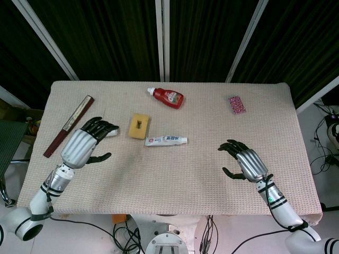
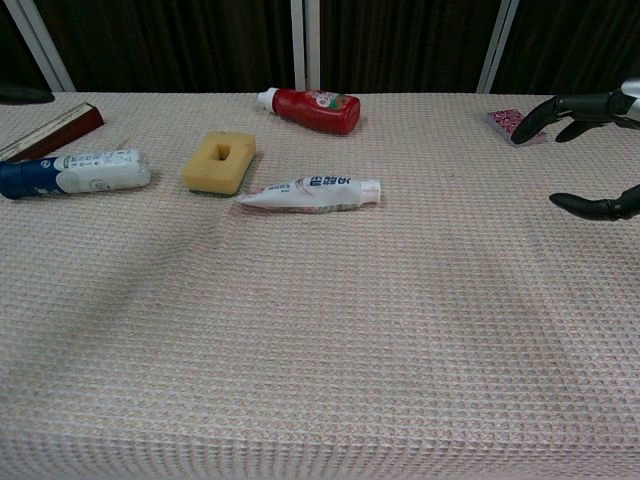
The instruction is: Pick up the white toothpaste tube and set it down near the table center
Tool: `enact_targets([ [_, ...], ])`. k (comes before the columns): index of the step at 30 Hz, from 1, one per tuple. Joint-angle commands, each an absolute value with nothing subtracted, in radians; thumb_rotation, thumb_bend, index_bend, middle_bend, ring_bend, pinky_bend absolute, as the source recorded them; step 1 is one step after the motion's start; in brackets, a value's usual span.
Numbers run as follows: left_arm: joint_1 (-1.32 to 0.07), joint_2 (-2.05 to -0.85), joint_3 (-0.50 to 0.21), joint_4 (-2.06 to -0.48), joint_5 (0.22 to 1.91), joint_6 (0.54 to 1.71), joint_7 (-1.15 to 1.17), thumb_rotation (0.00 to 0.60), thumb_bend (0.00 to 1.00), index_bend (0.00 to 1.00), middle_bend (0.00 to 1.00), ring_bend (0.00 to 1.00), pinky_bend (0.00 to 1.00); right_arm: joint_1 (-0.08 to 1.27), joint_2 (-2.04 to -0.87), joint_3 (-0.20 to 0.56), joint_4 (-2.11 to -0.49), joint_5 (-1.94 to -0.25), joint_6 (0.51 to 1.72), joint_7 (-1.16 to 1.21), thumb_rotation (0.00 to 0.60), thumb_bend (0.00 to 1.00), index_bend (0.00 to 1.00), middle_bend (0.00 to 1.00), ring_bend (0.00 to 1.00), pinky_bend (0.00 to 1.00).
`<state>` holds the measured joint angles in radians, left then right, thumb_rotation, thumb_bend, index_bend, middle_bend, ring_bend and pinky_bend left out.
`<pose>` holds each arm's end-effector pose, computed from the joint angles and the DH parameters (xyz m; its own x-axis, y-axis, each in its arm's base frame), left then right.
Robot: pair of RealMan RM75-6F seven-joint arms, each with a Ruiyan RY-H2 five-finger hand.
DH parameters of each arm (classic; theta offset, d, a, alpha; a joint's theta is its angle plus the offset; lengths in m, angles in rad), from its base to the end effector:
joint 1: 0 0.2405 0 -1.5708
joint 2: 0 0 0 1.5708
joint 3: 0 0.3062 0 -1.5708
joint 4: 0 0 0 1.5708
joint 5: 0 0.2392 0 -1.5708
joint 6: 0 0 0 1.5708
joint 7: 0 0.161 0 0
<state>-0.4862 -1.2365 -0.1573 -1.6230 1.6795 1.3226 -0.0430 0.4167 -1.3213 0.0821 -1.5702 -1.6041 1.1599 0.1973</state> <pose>-0.2100 0.3335 0.0947 0.2765 -0.0396 0.9602 0.7978 -0.5476 -0.2523 -0.2631 -0.3045 0.0335 0.1788 -0.2740 0.9450 -0.9244 -0.3755 0.0661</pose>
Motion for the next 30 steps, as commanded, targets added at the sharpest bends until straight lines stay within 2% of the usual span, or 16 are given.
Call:
enact_targets([
  [1, -0.505, -1.249, -0.170, -1.604, 1.645, 1.294, -0.060, 0.600, 0.15, 0.22, 0.27, 0.21, 0.17, 0.424, -1.333, 0.084, -1.560, -1.595, 1.154, 0.196, 0.600, 0.31, 0.27, 0.24, 0.09, 0.22],
  [5, -0.519, -1.255, -0.174, -1.590, 1.576, 1.241, -0.064, 0.600, 0.15, 0.22, 0.27, 0.21, 0.17, 0.401, -1.320, 0.074, -1.549, -1.589, 1.195, 0.220, 0.600, 0.31, 0.27, 0.24, 0.09, 0.22],
  [10, -0.544, -1.270, -0.181, -1.580, 1.443, 1.129, -0.022, 0.600, 0.15, 0.22, 0.27, 0.21, 0.17, 0.310, -1.230, 0.054, -1.549, -1.564, 1.310, 0.281, 0.600, 0.31, 0.27, 0.24, 0.09, 0.22],
  [19, -0.633, -1.419, -0.204, -1.538, 1.305, 1.018, 0.119, 0.600, 0.15, 0.22, 0.27, 0.21, 0.18, 0.193, -1.083, 0.068, -1.580, -1.544, 1.492, 0.362, 0.600, 0.31, 0.27, 0.25, 0.09, 0.22],
  [26, -0.770, -1.570, -0.254, -1.504, 1.218, 0.938, 0.307, 0.600, 0.15, 0.22, 0.27, 0.21, 0.18, 0.196, -1.053, 0.079, -1.621, -1.570, 1.502, 0.338, 0.600, 0.31, 0.27, 0.25, 0.09, 0.22],
  [30, -0.857, -1.667, -0.280, -1.438, 1.106, 0.880, 0.431, 0.600, 0.15, 0.23, 0.27, 0.21, 0.18, 0.208, -1.055, 0.080, -1.635, -1.577, 1.484, 0.322, 0.600, 0.31, 0.27, 0.25, 0.09, 0.22],
])
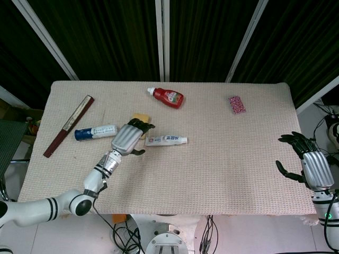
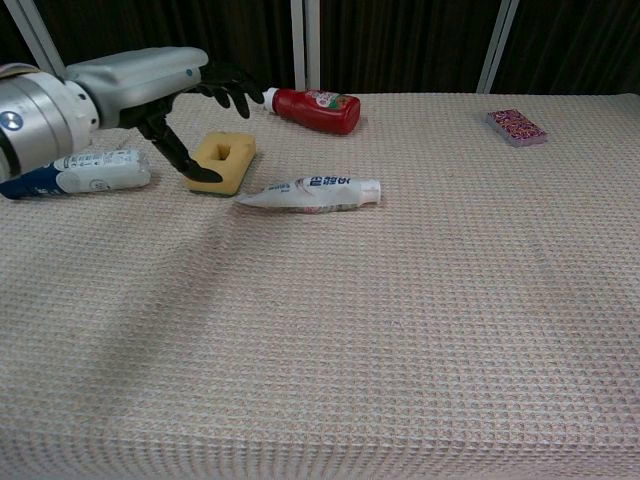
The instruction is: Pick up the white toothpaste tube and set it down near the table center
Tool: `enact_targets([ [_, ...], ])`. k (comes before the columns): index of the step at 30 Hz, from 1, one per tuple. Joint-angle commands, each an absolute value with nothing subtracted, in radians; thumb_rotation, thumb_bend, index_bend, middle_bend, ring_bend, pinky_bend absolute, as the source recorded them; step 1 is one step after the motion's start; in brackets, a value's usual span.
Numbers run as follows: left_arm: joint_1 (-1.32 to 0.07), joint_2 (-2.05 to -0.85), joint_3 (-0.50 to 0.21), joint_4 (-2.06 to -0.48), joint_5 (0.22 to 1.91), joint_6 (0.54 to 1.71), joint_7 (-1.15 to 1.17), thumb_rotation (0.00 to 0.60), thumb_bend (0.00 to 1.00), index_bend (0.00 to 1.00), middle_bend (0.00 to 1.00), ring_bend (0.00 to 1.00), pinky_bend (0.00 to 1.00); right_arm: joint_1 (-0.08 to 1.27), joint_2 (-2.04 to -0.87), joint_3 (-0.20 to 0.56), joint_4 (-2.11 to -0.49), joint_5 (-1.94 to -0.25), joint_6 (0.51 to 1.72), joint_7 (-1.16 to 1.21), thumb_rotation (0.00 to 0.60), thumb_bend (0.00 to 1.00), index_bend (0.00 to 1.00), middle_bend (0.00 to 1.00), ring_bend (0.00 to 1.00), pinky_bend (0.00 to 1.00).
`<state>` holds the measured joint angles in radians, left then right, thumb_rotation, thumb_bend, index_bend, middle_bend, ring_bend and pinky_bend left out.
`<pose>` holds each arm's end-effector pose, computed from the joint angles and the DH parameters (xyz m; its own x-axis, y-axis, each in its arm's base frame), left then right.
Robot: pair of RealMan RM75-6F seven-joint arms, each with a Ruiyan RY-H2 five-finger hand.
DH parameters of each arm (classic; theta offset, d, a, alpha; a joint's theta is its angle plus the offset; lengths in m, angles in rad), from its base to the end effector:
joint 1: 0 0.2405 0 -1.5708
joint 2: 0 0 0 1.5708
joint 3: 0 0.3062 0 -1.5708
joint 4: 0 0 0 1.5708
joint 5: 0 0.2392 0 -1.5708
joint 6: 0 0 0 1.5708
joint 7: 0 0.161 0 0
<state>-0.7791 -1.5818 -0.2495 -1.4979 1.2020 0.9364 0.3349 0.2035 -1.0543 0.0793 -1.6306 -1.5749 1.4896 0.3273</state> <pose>-0.1264 0.4042 -0.0539 0.4127 0.2043 0.8877 0.8294 -0.4871 -0.2735 -0.3262 -0.2510 0.1768 0.1279 0.0215 0.9916 -0.9695 -0.2079 0.1295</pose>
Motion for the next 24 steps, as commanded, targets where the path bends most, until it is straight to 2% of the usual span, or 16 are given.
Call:
enact_targets([
  [1, -0.873, -1.688, -0.285, -1.419, 1.075, 0.868, 0.453, 0.600, 0.16, 0.24, 0.27, 0.21, 0.18, 0.209, -1.056, 0.080, -1.636, -1.578, 1.481, 0.320, 0.600, 0.31, 0.27, 0.25, 0.09, 0.22],
  [10, -0.999, -1.844, -0.321, -1.248, 0.808, 0.840, 0.620, 0.600, 0.21, 0.28, 0.27, 0.23, 0.18, 0.204, -1.068, 0.078, -1.620, -1.565, 1.468, 0.330, 0.600, 0.31, 0.27, 0.25, 0.09, 0.22],
  [20, -1.072, -1.933, -0.309, -1.160, 0.748, 0.890, 0.713, 0.599, 0.22, 0.36, 0.36, 0.29, 0.20, 0.202, -1.082, 0.073, -1.596, -1.557, 1.448, 0.347, 0.600, 0.31, 0.27, 0.25, 0.09, 0.22],
  [24, -1.082, -1.950, -0.319, -1.137, 0.716, 0.901, 0.728, 0.546, 0.24, 0.38, 0.39, 0.31, 0.21, 0.203, -1.087, 0.072, -1.586, -1.554, 1.440, 0.354, 0.600, 0.31, 0.27, 0.25, 0.09, 0.22],
])
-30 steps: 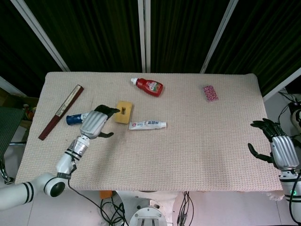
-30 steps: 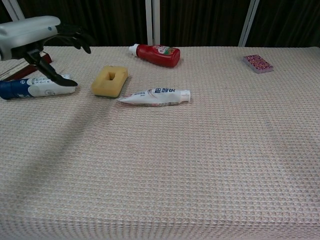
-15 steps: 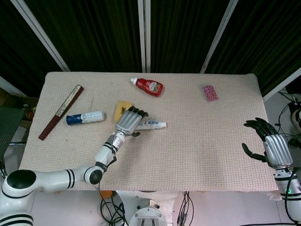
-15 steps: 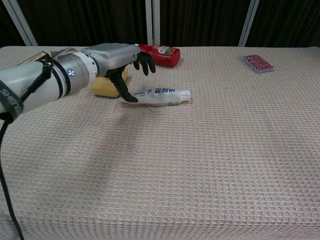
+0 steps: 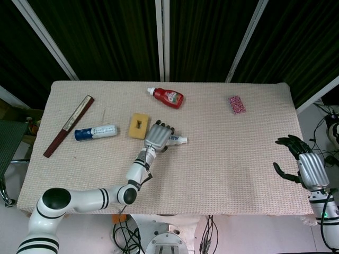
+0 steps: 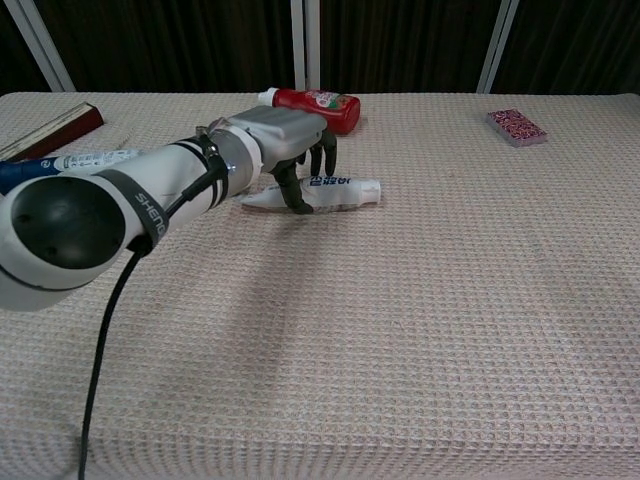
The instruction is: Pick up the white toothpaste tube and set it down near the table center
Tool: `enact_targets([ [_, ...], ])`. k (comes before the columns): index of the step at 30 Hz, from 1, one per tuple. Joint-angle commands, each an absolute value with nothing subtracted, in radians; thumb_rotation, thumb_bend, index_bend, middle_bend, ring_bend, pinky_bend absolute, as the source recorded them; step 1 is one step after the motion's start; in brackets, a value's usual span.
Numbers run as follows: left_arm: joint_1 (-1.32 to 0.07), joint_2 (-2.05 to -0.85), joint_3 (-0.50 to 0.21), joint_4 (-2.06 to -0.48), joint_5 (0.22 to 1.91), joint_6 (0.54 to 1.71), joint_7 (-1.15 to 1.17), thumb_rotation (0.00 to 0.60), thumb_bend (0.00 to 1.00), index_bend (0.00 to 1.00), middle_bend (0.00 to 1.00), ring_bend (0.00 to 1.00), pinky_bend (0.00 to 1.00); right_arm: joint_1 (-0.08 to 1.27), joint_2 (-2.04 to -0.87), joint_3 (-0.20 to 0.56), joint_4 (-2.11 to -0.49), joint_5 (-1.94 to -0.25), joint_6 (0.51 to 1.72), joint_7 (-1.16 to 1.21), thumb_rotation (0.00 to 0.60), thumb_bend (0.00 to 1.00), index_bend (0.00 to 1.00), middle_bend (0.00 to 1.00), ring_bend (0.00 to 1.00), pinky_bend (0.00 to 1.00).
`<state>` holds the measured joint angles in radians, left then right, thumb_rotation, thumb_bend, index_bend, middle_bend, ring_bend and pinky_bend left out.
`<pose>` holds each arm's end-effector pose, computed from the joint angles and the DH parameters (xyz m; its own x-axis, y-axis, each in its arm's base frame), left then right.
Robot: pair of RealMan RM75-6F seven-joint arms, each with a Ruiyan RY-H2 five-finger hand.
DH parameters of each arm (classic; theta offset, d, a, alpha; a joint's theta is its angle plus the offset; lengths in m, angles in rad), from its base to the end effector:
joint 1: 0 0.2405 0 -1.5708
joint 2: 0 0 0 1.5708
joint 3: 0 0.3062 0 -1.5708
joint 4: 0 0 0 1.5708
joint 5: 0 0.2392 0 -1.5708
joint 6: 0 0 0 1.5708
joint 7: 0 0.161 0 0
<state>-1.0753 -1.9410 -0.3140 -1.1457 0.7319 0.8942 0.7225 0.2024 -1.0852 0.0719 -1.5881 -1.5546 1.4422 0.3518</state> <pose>-0.0518 0.4398 -0.1681 0.5603 0.2538 0.7884 0.8028 -0.4006 -0.4416 -0.3411 -0.2516 0.1634 0.1211 -0.0242 0.9923 -0.9792 -0.1667 0.1154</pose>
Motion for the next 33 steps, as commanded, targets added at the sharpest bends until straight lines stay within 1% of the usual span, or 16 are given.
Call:
enact_targets([
  [1, -1.084, -1.951, -0.321, -1.134, 0.712, 0.902, 0.728, 0.540, 0.25, 0.38, 0.39, 0.31, 0.21, 0.203, -1.088, 0.071, -1.584, -1.554, 1.440, 0.355, 0.600, 0.31, 0.27, 0.25, 0.09, 0.22],
  [4, -1.090, -1.957, -0.328, -1.129, 0.695, 0.897, 0.729, 0.514, 0.25, 0.38, 0.39, 0.32, 0.21, 0.203, -1.091, 0.072, -1.579, -1.553, 1.436, 0.359, 0.600, 0.31, 0.27, 0.25, 0.09, 0.22],
  [7, -1.100, -1.963, -0.335, -1.124, 0.684, 0.889, 0.725, 0.508, 0.25, 0.38, 0.40, 0.32, 0.21, 0.202, -1.092, 0.072, -1.576, -1.552, 1.435, 0.362, 0.600, 0.31, 0.27, 0.25, 0.09, 0.22],
  [11, -1.110, -1.976, -0.330, -1.102, 0.685, 0.887, 0.728, 0.483, 0.27, 0.39, 0.41, 0.33, 0.22, 0.198, -1.093, 0.071, -1.571, -1.551, 1.436, 0.366, 0.600, 0.31, 0.27, 0.25, 0.09, 0.22],
  [15, -1.114, -1.989, -0.331, -1.077, 0.685, 0.887, 0.717, 0.477, 0.30, 0.45, 0.45, 0.37, 0.25, 0.194, -1.095, 0.070, -1.565, -1.548, 1.438, 0.374, 0.600, 0.31, 0.27, 0.25, 0.09, 0.22],
  [19, -1.112, -1.993, -0.316, -1.061, 0.701, 0.885, 0.714, 0.476, 0.32, 0.48, 0.48, 0.39, 0.27, 0.191, -1.097, 0.068, -1.558, -1.548, 1.437, 0.379, 0.600, 0.31, 0.27, 0.25, 0.09, 0.22],
  [25, -1.100, -1.998, -0.297, -1.039, 0.738, 0.876, 0.682, 0.476, 0.38, 0.55, 0.56, 0.45, 0.31, 0.189, -1.099, 0.068, -1.553, -1.549, 1.438, 0.383, 0.600, 0.32, 0.27, 0.25, 0.09, 0.22],
  [33, -1.060, -1.965, -0.256, -1.041, 0.858, 0.847, 0.560, 0.473, 0.50, 0.68, 0.72, 0.60, 0.43, 0.185, -1.098, 0.069, -1.555, -1.550, 1.442, 0.382, 0.600, 0.31, 0.27, 0.25, 0.09, 0.22],
])
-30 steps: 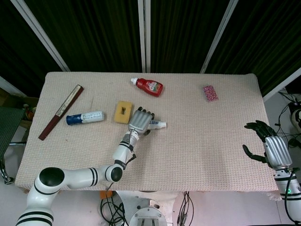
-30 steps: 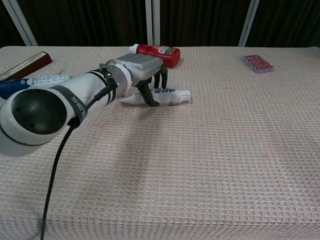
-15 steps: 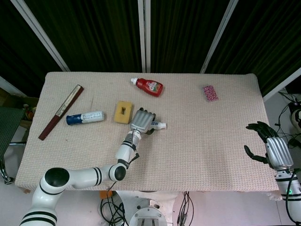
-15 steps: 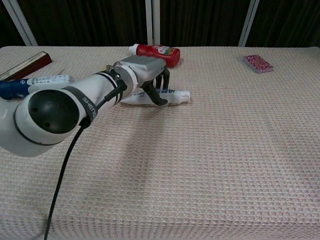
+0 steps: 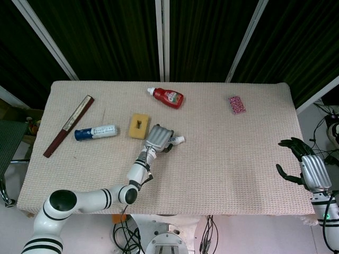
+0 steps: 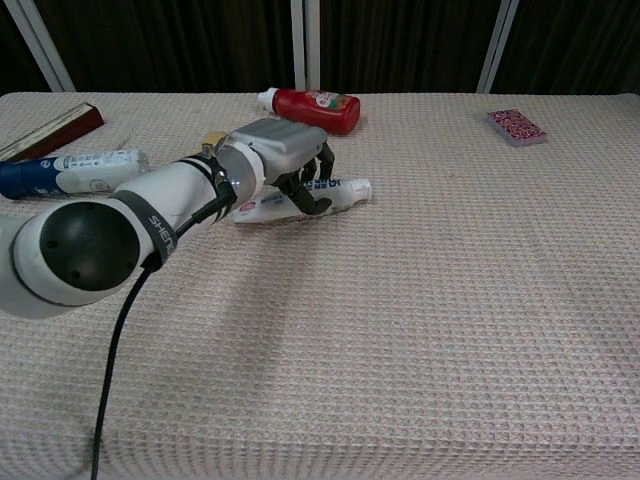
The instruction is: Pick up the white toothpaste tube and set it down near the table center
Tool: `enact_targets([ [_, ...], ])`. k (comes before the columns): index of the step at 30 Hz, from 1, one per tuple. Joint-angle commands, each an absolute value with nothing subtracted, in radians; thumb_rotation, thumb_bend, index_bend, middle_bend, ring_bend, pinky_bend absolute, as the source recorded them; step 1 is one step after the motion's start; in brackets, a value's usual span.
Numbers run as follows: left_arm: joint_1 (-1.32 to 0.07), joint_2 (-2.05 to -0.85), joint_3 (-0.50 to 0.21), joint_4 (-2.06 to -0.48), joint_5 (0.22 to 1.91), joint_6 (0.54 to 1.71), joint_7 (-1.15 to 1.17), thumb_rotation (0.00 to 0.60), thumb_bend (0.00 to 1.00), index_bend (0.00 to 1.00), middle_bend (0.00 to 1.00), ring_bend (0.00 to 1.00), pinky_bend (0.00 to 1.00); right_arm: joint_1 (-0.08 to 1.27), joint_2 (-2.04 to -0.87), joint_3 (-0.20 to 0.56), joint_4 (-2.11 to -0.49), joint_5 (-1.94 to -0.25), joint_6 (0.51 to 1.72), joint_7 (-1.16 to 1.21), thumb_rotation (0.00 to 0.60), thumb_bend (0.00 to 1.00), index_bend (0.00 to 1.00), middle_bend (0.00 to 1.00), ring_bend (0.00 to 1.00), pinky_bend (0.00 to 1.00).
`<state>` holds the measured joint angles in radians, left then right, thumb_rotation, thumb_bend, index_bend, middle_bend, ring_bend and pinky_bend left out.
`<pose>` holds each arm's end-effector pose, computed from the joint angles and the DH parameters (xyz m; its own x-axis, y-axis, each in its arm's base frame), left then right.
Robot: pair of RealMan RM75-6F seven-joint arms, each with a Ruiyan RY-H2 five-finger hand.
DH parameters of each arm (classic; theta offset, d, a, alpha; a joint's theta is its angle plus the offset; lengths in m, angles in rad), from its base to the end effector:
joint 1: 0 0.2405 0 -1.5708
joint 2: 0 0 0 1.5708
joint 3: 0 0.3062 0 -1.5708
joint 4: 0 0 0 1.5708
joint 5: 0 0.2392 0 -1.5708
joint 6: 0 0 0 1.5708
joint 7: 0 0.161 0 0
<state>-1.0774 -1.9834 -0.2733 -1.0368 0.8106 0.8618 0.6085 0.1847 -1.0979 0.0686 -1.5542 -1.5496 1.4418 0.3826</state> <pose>-0.0632 0.4419 -0.1831 0.5615 0.2516 0.7883 0.7969 -0.4211 -0.4332 -0.3533 -0.2461 0.1625 0.1104 -0.0279 0.9935 -0.9845 -0.1400 0.1055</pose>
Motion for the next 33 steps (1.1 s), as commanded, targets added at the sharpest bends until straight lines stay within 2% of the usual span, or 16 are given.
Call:
enact_targets([
  [1, -1.055, -1.959, -0.253, -1.044, 0.876, 0.845, 0.540, 0.472, 0.52, 0.69, 0.74, 0.62, 0.45, 0.185, -1.098, 0.069, -1.556, -1.551, 1.442, 0.381, 0.600, 0.31, 0.27, 0.25, 0.09, 0.22],
  [4, -1.035, -1.935, -0.241, -1.061, 0.937, 0.839, 0.464, 0.492, 0.56, 0.73, 0.79, 0.68, 0.51, 0.185, -1.096, 0.070, -1.561, -1.554, 1.443, 0.376, 0.600, 0.32, 0.27, 0.25, 0.09, 0.22],
  [8, -1.004, -1.886, -0.228, -1.097, 1.028, 0.824, 0.328, 0.568, 0.62, 0.77, 0.84, 0.73, 0.56, 0.184, -1.091, 0.071, -1.573, -1.559, 1.449, 0.370, 0.600, 0.32, 0.27, 0.25, 0.09, 0.22],
  [12, -0.967, -1.834, -0.219, -1.138, 1.119, 0.836, 0.179, 0.596, 0.66, 0.80, 0.88, 0.78, 0.61, 0.183, -1.084, 0.070, -1.586, -1.569, 1.455, 0.367, 0.600, 0.31, 0.27, 0.25, 0.09, 0.22],
  [16, -0.928, -1.773, -0.213, -1.199, 1.199, 0.855, 0.020, 0.594, 0.67, 0.82, 0.91, 0.80, 0.64, 0.186, -1.079, 0.069, -1.601, -1.580, 1.456, 0.361, 0.600, 0.31, 0.27, 0.25, 0.09, 0.22],
  [27, -0.892, -1.482, -0.193, -1.507, 1.461, 0.778, -0.600, 0.598, 0.68, 0.83, 0.91, 0.81, 0.67, 0.259, -1.065, 0.085, -1.673, -1.681, 1.431, 0.290, 0.600, 0.31, 0.28, 0.26, 0.09, 0.22],
  [33, -0.929, -1.418, -0.137, -1.545, 1.643, 0.817, -0.887, 0.598, 0.68, 0.83, 0.91, 0.81, 0.67, 0.346, -1.084, 0.128, -1.721, -1.735, 1.386, 0.200, 0.600, 0.18, 0.35, 0.29, 0.09, 0.22],
])
